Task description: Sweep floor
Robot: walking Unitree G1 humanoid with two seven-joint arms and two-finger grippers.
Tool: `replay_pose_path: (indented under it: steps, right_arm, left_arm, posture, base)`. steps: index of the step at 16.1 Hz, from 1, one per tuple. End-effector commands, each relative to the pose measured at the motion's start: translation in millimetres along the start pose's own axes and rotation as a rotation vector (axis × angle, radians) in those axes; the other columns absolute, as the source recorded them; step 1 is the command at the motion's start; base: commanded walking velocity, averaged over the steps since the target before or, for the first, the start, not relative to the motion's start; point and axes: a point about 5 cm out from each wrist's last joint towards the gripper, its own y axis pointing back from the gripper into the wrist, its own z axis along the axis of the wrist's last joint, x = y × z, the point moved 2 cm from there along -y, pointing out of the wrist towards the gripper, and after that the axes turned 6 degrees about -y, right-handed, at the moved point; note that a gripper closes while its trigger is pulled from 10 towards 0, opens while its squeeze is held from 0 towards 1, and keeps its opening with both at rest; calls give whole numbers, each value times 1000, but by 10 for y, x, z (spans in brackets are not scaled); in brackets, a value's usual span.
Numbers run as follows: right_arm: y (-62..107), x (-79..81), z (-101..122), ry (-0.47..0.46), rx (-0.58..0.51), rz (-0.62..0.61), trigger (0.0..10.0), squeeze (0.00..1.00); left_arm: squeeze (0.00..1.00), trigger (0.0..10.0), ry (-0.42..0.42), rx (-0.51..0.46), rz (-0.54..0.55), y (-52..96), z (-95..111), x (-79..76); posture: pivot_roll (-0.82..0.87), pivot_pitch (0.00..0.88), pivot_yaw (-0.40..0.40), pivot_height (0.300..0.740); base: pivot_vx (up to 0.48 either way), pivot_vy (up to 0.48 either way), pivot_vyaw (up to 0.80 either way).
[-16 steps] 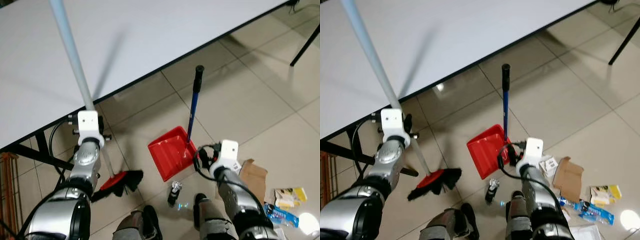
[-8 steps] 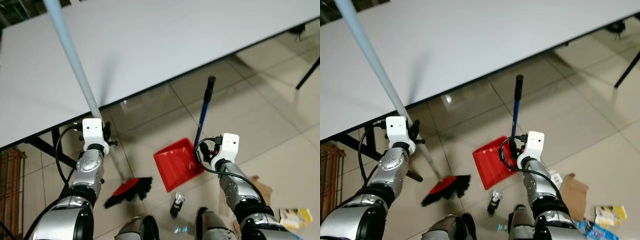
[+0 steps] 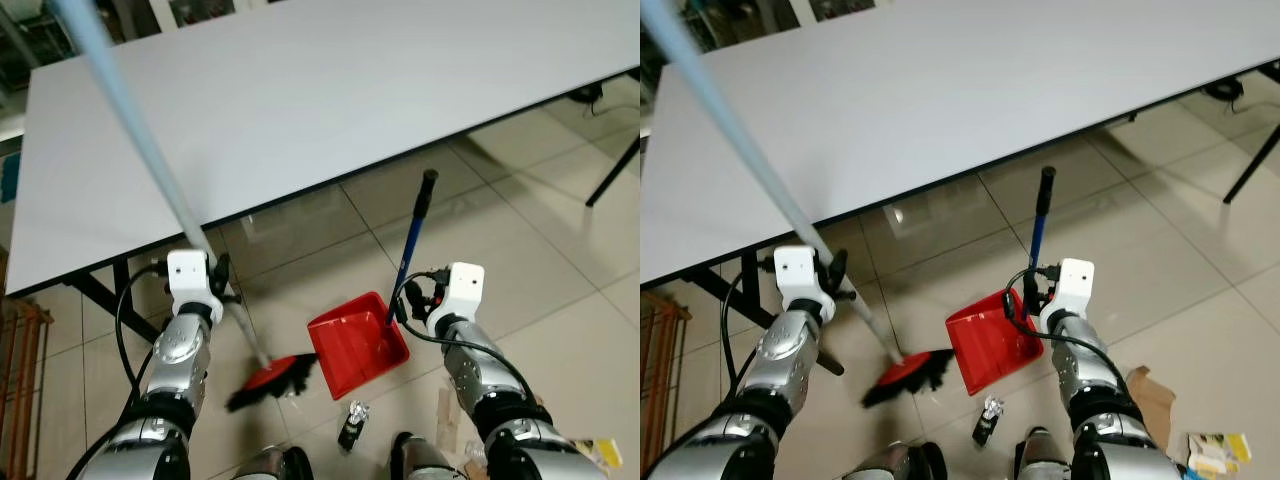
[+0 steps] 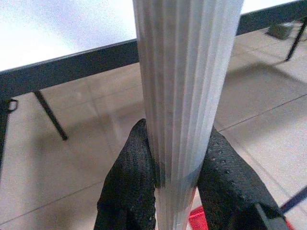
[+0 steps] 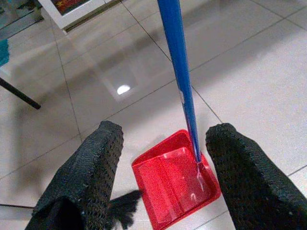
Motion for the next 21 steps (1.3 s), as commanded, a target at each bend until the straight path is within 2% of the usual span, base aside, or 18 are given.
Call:
replay_pose_path:
  steps: [1, 4, 6, 9, 13, 15, 17, 19, 20, 21]
  right_arm:
    - [-14, 39, 7, -7, -4, 17, 10000, 0]
    - [-32, 44, 41, -5, -8, 19, 10000, 0]
    - [-42, 43, 60, -4, -12, 19, 10000, 0]
    - [-45, 44, 59, -6, -12, 20, 10000, 0]
    - [-43, 38, 49, -5, -9, 22, 10000, 0]
    - [-44, 29, 59, -5, -11, 21, 10000, 0]
    - [-43, 27, 55, -5, -11, 20, 10000, 0]
    - [-43, 34, 44, -8, -9, 20, 10000, 0]
    - [-44, 44, 40, -9, -9, 21, 10000, 0]
    - [-47, 51, 41, -11, -9, 23, 10000, 0]
  left_arm:
    - [0, 10000, 15, -29, -31, -22, 84, 11]
    - [0, 10000, 38, -16, -90, -22, 105, 5]
    - [0, 10000, 50, -3, -170, -4, 130, -19]
    - [0, 10000, 118, 23, -268, 37, 103, -62]
    - [0, 10000, 173, 78, -338, 78, 45, -54]
    - [0, 10000, 132, 78, -419, 80, 102, -29]
    - [0, 10000, 136, 62, -415, 49, 176, 35]
    - [0, 10000, 78, 43, -374, 8, 248, 139]
    - [0, 10000, 60, 39, -371, 2, 264, 153]
    - [0, 10000, 76, 30, -395, -2, 293, 128]
  posture:
    - [-210, 92, 133, 740]
    - [-203, 90, 130, 740]
    - [-197, 89, 129, 740]
    - [-194, 89, 128, 740]
    - [-196, 91, 126, 740]
    - [-196, 94, 127, 740]
    - [-195, 95, 128, 740]
    - [-192, 96, 130, 740]
    - [-192, 96, 130, 740]
    - [-191, 95, 131, 740]
  base:
    - [0, 0, 0]
    - [0, 0, 0]
    - [0, 0, 0]
    - [0, 0, 0]
    - [0, 0, 0]
    - [0, 0, 0]
    - [0, 0, 0]
    - [0, 0, 0]
    - [0, 0, 0]
    - [0, 0, 0]
